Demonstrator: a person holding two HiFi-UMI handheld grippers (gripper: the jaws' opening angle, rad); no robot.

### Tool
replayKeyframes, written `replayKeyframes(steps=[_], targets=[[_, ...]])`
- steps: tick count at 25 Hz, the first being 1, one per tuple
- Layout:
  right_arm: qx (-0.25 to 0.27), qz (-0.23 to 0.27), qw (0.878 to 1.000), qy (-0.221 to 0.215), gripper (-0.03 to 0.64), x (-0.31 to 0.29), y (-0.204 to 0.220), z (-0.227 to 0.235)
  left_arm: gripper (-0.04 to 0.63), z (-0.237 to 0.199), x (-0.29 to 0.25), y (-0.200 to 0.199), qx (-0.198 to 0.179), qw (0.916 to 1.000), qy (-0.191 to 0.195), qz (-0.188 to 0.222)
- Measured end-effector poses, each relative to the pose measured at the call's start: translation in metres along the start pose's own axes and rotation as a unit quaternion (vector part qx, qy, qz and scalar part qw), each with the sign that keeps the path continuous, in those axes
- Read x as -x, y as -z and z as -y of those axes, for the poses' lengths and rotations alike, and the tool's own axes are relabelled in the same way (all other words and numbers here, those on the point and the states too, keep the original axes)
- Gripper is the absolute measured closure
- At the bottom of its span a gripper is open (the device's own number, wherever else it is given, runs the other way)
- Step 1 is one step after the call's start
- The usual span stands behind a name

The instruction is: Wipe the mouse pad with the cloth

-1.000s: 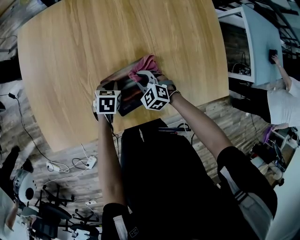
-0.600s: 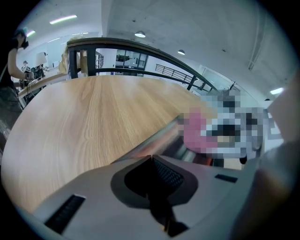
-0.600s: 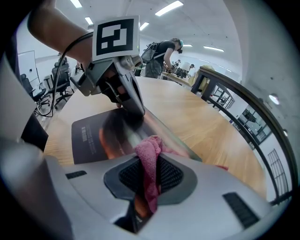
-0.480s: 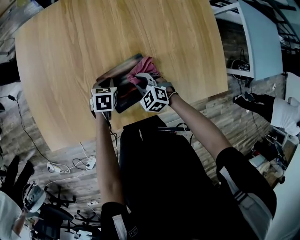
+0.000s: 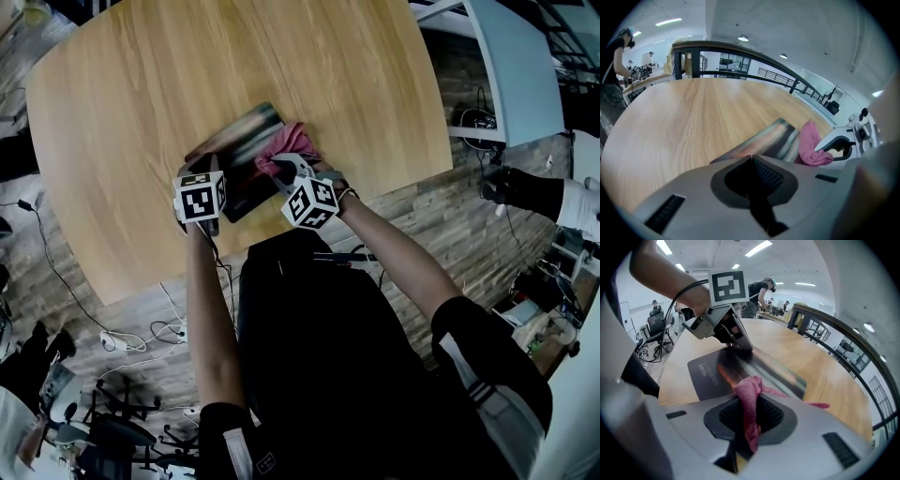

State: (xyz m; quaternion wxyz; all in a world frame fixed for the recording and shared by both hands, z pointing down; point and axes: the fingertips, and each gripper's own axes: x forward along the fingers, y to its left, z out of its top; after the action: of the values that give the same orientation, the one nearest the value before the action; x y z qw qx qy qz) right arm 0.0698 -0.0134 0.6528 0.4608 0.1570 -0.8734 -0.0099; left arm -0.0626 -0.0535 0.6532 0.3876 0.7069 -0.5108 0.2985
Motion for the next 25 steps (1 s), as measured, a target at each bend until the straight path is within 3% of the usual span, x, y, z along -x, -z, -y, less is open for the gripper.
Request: replayKeyframes(steps=[17,25], targets=[[-0.11,-0.012,0.994,-0.008,0.551,0.018,0.014,-0.028,0.565,-0.001,-0.001,-0.001,-0.01,0.9999,-0.001,0.011],[-0.181,-0.015,0.982,-0.053,0.551,0.019,0.003,-0.047,0.565,0.001,0.001,-0.001,-0.009,0.9999,0.001,0.013]])
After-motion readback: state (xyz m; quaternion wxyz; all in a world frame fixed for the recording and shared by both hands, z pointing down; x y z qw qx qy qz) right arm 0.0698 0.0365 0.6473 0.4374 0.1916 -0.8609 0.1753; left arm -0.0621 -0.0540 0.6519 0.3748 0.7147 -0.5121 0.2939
